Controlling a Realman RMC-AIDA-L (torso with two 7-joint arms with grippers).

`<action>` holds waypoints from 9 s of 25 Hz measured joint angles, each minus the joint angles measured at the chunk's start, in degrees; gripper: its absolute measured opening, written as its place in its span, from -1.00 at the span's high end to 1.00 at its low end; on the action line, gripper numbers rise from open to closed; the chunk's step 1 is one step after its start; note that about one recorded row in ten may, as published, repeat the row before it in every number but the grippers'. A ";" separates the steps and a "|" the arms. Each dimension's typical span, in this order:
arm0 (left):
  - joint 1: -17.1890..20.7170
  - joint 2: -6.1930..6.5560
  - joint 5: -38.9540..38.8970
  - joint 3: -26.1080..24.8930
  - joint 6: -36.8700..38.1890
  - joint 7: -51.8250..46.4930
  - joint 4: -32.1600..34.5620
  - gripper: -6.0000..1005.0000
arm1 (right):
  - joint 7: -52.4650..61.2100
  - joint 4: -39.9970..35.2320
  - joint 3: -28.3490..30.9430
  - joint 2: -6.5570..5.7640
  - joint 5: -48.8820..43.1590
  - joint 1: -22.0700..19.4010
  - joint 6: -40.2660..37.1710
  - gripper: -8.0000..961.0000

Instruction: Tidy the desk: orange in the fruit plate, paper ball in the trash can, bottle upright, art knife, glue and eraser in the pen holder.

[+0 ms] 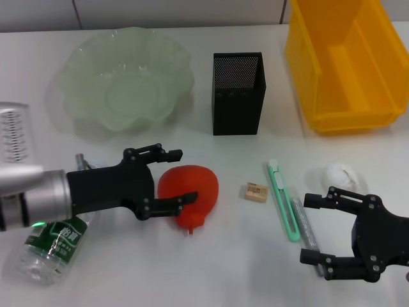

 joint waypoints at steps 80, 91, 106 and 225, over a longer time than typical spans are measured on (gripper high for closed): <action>14.48 0.70 -25.76 13.61 1.98 -8.46 11.92 -0.62 | 89.60 -43.00 -39.19 0.58 -36.74 15.79 18.06 -0.75; 14.58 0.71 -24.51 13.68 1.97 -8.38 11.77 -0.62 | 91.68 -39.18 -41.34 0.55 -37.44 17.16 20.03 -0.29; 15.26 0.95 -24.32 14.00 5.86 -9.03 11.75 -0.62 | 94.90 -66.39 -24.68 0.37 -35.60 11.73 22.46 -0.16; 22.52 0.39 -27.19 14.38 -3.26 -18.14 30.01 0.04 | 14.08 -7.18 -25.12 0.18 27.42 -3.16 19.82 -0.73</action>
